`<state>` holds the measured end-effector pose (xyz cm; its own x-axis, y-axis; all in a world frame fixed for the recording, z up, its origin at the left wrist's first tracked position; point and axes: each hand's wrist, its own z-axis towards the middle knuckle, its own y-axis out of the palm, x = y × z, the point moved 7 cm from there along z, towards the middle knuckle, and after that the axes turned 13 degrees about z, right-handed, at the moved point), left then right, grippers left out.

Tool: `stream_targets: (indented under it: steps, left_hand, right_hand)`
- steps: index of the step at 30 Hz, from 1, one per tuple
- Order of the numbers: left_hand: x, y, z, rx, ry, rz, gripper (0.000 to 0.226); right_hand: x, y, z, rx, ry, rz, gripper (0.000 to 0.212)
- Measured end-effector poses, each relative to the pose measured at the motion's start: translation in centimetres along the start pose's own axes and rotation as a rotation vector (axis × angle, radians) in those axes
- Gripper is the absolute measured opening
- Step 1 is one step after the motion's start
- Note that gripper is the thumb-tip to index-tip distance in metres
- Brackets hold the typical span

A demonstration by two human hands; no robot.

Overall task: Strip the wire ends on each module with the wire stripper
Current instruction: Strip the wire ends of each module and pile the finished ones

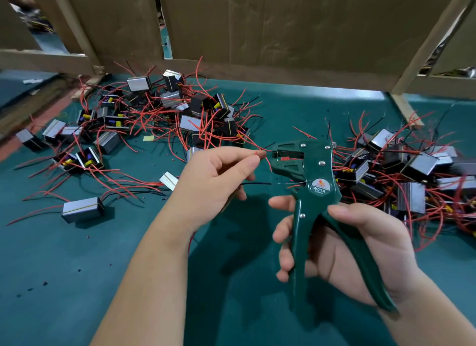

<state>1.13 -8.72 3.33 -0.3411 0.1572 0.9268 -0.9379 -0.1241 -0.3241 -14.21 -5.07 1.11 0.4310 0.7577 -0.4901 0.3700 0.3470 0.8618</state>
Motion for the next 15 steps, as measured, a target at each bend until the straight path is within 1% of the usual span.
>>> stream_targets:
  steps: [2, 4, 6, 11, 15]
  left_hand:
    - [-0.2, -0.2, 0.1, 0.042, -0.009, -0.026, 0.011]
    - [-0.3, -0.5, 0.2, 0.095, -0.017, -0.047, 0.007]
    - [-0.2, -0.8, 0.2, 0.146, -0.009, -0.008, 0.014]
    - [0.2, -1.0, 0.1, 0.154, -0.012, -0.057, 0.004]
    - [1.3, -1.0, -0.2, 0.148, 0.091, -0.025, 0.012]
  right_hand:
    - [-0.2, -0.6, 0.0, 0.072, -0.032, -0.007, 0.071]
    - [-0.1, -0.7, 0.1, 0.091, -0.031, -0.008, 0.071]
    - [0.0, -0.5, 0.1, 0.085, -0.019, -0.011, 0.071]
    - [0.3, -0.3, 0.2, 0.079, 0.002, -0.018, 0.074]
    - [0.1, -0.4, 0.3, 0.072, 0.006, 0.006, 0.075]
